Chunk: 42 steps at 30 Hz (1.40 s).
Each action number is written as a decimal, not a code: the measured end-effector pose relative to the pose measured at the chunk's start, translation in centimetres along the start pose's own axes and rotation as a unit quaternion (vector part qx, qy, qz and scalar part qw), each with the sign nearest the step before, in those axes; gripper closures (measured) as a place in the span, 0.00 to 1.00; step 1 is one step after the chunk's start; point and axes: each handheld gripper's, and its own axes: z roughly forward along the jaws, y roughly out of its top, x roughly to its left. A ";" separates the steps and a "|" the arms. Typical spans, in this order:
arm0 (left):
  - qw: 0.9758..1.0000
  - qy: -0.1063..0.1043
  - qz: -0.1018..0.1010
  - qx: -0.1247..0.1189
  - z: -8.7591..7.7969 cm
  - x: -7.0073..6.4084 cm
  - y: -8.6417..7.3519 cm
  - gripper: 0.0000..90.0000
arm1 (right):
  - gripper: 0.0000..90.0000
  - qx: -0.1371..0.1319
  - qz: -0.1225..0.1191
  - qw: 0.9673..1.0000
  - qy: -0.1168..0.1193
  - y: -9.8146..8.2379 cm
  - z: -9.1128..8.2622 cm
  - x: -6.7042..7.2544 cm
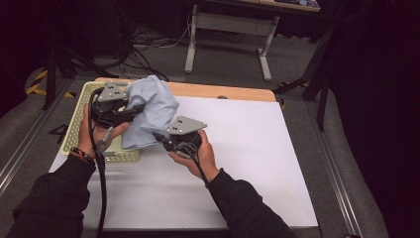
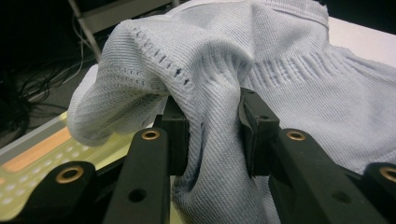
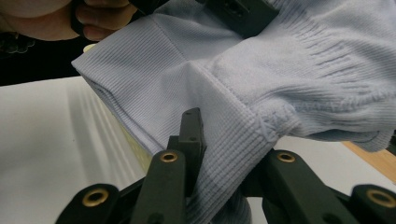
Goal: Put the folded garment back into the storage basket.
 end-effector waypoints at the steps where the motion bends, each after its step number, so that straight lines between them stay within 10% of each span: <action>1: 1.000 0.003 -0.005 0.000 -0.1 0.3 -0.2 0.75 | 0.83 0.001 -0.003 1.000 0.001 0.2 0.5 0.1; 28: 0.994 0.059 -0.067 0.068 -0.3 7.0 -5.8 0.72 | 0.78 0.045 0.041 0.997 0.041 0.5 10.9 2.7; 33: 0.991 0.069 -0.066 0.095 0.1 7.2 -6.4 0.69 | 0.50 0.057 0.027 0.998 0.028 0.4 10.6 3.4; 42: 0.986 0.078 -0.069 0.131 1.0 7.8 -7.0 0.54 | 0.39 0.024 0.010 1.000 0.010 0.5 6.2 4.1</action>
